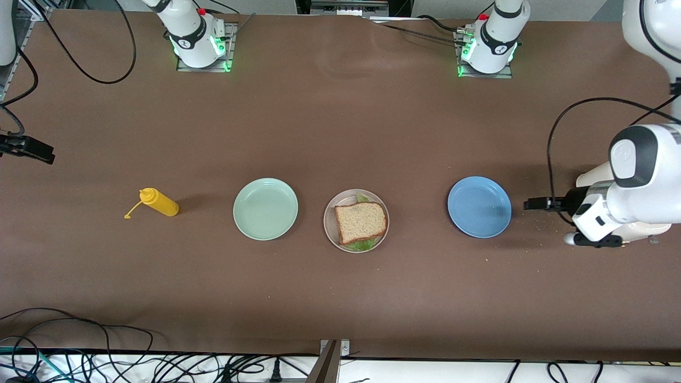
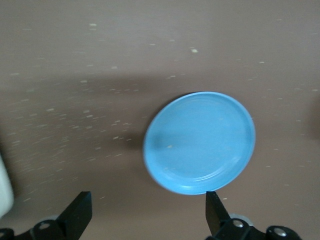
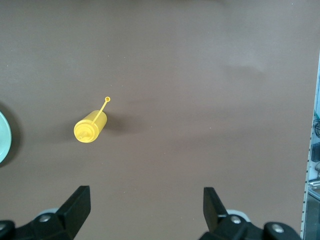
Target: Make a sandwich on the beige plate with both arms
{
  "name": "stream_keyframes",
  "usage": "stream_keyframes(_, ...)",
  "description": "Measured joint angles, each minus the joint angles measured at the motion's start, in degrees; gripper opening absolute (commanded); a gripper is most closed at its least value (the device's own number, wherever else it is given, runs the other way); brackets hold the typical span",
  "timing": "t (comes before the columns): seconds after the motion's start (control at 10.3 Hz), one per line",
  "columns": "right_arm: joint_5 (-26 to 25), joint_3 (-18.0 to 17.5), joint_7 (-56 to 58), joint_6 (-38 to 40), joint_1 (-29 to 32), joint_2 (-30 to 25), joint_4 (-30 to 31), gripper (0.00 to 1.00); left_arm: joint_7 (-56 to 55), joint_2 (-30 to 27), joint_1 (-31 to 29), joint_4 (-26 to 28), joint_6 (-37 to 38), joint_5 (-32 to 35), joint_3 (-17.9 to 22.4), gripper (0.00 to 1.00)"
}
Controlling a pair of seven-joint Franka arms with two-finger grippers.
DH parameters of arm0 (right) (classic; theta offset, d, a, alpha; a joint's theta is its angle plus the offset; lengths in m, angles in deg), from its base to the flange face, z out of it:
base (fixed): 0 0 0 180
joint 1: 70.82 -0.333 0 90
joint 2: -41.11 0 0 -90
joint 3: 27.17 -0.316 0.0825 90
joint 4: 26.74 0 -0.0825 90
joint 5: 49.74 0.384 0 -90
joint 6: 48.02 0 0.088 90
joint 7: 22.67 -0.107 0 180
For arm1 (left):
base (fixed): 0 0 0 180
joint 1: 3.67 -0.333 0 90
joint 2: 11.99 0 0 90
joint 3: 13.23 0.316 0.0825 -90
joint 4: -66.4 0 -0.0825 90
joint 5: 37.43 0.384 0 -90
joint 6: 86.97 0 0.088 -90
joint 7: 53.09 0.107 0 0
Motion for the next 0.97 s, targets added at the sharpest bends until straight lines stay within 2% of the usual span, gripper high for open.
stream_keyframes(0.29,0.2,0.09,-0.12,0.04,1.03,1.07,0.02,1.0,-4.81,-4.19,0.63,-0.19,3.41,8.24,-0.82,1.0)
stream_keyframes(0.68,0.24,0.12,-0.12,0.1,1.71,1.08,0.02,1.0,-7.32,-10.08,3.03,-0.92,8.96,9.31,-0.53,1.0)
stream_keyframes(0.97,0.24,0.17,-0.12,0.35,1.94,0.72,-0.03,1.0,-7.76,-18.01,5.83,6.73,7.65,9.35,1.38,1.0)
